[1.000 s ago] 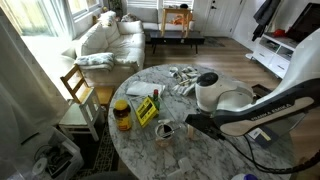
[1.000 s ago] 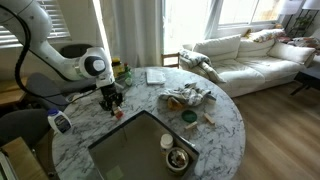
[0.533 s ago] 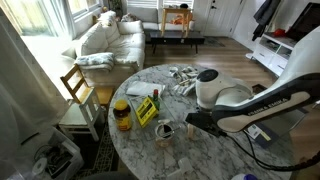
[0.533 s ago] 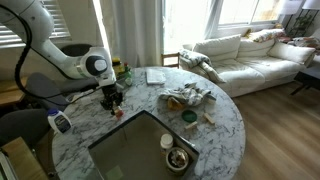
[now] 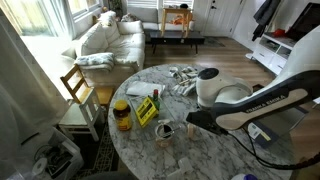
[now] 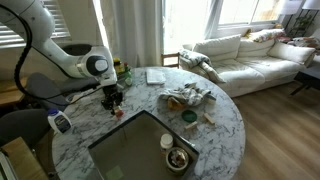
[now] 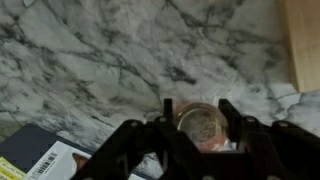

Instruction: Turn the container with an orange lid on the over

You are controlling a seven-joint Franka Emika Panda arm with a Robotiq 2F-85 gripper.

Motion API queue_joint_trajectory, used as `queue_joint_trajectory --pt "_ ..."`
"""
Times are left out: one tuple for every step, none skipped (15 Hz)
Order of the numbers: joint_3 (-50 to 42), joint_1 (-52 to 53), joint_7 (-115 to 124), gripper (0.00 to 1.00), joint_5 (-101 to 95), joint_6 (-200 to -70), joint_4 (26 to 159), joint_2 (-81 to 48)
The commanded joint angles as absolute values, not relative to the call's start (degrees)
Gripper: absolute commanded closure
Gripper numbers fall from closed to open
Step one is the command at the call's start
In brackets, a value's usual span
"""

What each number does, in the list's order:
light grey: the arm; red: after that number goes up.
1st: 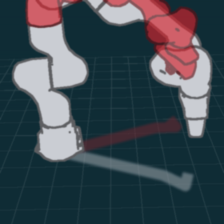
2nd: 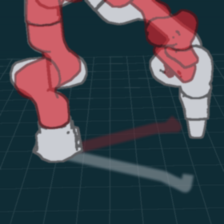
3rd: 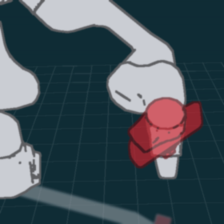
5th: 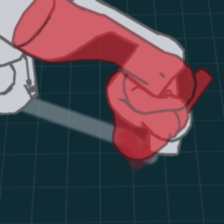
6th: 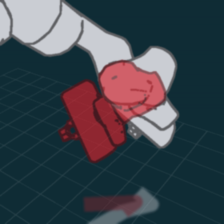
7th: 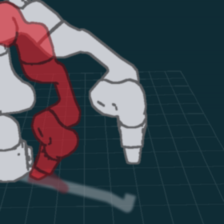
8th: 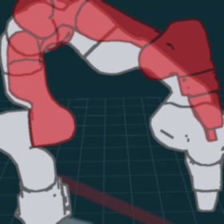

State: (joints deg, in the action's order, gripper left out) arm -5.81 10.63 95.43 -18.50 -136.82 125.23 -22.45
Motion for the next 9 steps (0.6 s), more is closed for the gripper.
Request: queue_joint_trajectory --pt "-6.12 12.25 98.32 0.77 -19.87 -135.48 124.00 -25.26" --pt "-6.42 12.67 99.49 0.77 -20.67 -135.09 123.76 -25.49" --pt "-6.92 13.32 101.44 0.77 -22.14 -134.54 123.34 -25.88" --pt "-6.54 13.98 102.97 0.77 -22.48 -133.40 121.47 -27.18" --pt "-6.52 14.55 104.62 0.77 -23.39 -132.54 120.57 -27.86" --pt "-6.06 14.70 105.35 0.77 -23.48 -131.41 119.27 -28.82" --pt "-5.88 15.05 106.42 0.77 -23.93 -130.28 118.16 -29.60" --pt "-5.73 15.25 107.03 0.77 -24.19 -129.20 117.27 -30.16" --pt "-5.57 15.52 107.64 0.77 -24.43 -128.08 116.18 -30.85"
